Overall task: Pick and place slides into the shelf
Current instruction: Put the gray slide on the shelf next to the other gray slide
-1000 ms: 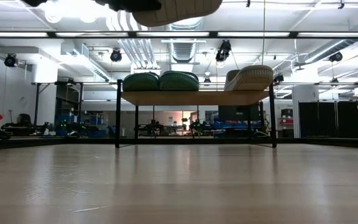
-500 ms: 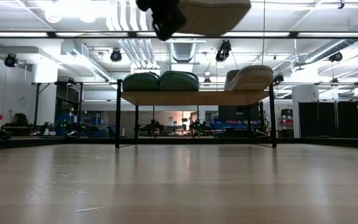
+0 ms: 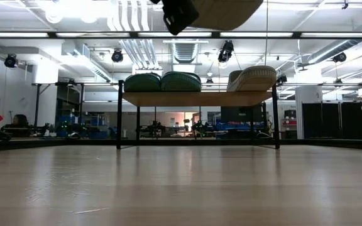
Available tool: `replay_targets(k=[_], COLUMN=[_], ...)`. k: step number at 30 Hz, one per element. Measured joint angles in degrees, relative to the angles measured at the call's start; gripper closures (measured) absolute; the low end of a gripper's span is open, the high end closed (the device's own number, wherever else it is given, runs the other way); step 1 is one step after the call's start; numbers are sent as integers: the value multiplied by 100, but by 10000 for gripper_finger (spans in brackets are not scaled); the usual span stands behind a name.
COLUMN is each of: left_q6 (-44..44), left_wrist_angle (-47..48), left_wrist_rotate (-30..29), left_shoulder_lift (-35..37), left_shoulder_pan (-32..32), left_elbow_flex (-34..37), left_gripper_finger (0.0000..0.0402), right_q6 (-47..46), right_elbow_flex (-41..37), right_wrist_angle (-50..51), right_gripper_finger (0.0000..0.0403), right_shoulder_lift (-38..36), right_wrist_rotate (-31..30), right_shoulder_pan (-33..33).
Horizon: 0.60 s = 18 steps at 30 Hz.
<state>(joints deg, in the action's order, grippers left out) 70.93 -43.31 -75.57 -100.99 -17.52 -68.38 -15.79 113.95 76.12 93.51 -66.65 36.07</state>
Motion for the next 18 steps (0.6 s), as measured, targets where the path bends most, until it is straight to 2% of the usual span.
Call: replay_targets(k=[9, 13, 18], left_q6=[631, 875, 1286], left_wrist_angle=[24, 36, 42], left_wrist_rotate=[175, 257, 457], left_shoulder_lift=[11, 13, 6], left_shoulder_pan=[65, 210, 472], left_elbow_flex=[-50, -50, -103], left_gripper_finger=[369, 369, 369], right_q6=[149, 286, 698], right_elbow_flex=[175, 205, 200], right_wrist_angle=[-20, -244, -334], right_gripper_finger=[200, 200, 200], right_shoulder_lift=[2, -3, 46], right_wrist_rotate=[567, 1114, 1155], right_shoulder_pan=[-1110, -1382, -1595])
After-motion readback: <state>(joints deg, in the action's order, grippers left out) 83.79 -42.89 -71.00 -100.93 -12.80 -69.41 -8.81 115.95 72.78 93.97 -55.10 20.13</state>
